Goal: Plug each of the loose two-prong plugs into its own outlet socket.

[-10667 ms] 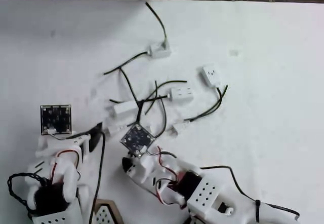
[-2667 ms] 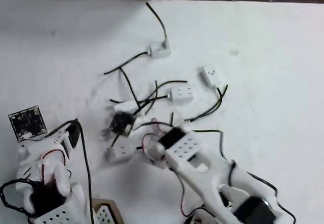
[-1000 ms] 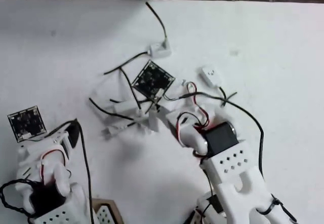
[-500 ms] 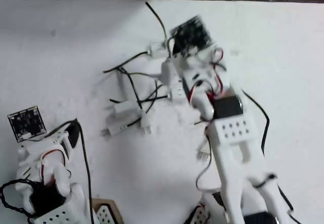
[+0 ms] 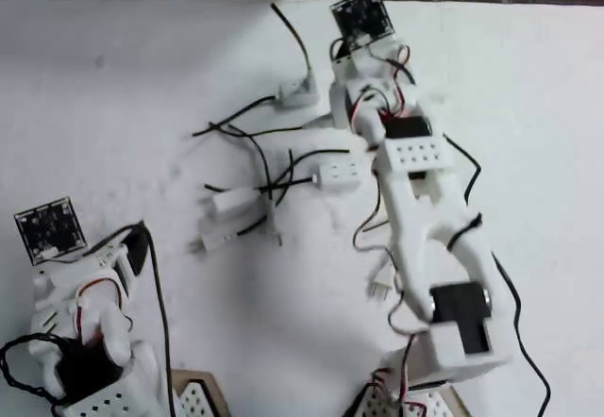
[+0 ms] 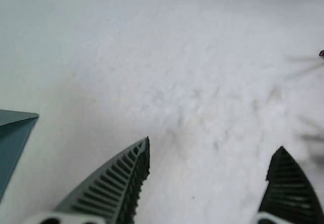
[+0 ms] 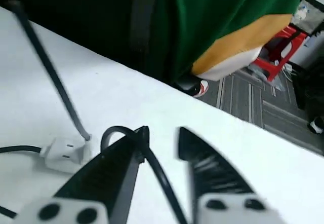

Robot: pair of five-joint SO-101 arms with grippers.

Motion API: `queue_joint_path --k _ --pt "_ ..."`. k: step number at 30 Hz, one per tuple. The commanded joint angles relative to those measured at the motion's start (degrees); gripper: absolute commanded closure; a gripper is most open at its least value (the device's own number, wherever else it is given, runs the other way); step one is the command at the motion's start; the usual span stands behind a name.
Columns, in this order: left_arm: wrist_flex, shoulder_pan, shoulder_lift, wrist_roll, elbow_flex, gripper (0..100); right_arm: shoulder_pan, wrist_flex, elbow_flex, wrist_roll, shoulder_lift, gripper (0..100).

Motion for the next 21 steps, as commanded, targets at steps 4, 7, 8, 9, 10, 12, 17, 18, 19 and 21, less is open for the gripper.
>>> queue_joint_path --k 4,7,8,9,10,12,17,18,19,21 --pt "0.00 -0.31 -0.13 0.44 -0.79 64 -0.40 12.26 -7.65 -0.53 -1.89 59.5" --pt "0.00 -0.31 -0.13 0.44 -0.79 64 -2.24 18.86 -7.74 -0.53 -6.46 63.2" --pt "0.00 -0.31 -0.13 0.44 -0.79 64 -3.03 21.14 -7.74 -0.62 -8.04 64.4" --pt "0.00 -0.31 -0.13 0.44 -0.79 64 -3.82 23.52 -7.74 -1.14 -9.63 65.5" --pt "0.00 -0.31 -0.13 0.44 -0.70 64 -4.53 26.33 -7.74 -2.55 -11.21 66.5" --pt "-0.26 -0.31 -0.13 0.44 -0.62 64 -6.20 32.22 -7.74 -5.45 -14.11 68.0" --pt "-0.26 -0.31 -0.13 0.44 -0.62 64 -13.67 49.45 -7.74 -6.95 -17.27 71.7" --pt "-0.26 -0.31 -0.13 0.44 -0.62 64 -15.43 52.62 -7.74 -6.95 -17.19 72.5" --pt "-0.26 -0.31 -0.13 0.44 -0.62 64 -17.36 55.34 -7.74 -7.03 -16.66 73.1" --pt "-0.18 -0.31 -0.13 0.44 -0.62 64 -20.62 59.12 -7.74 -8.09 -14.64 73.5"
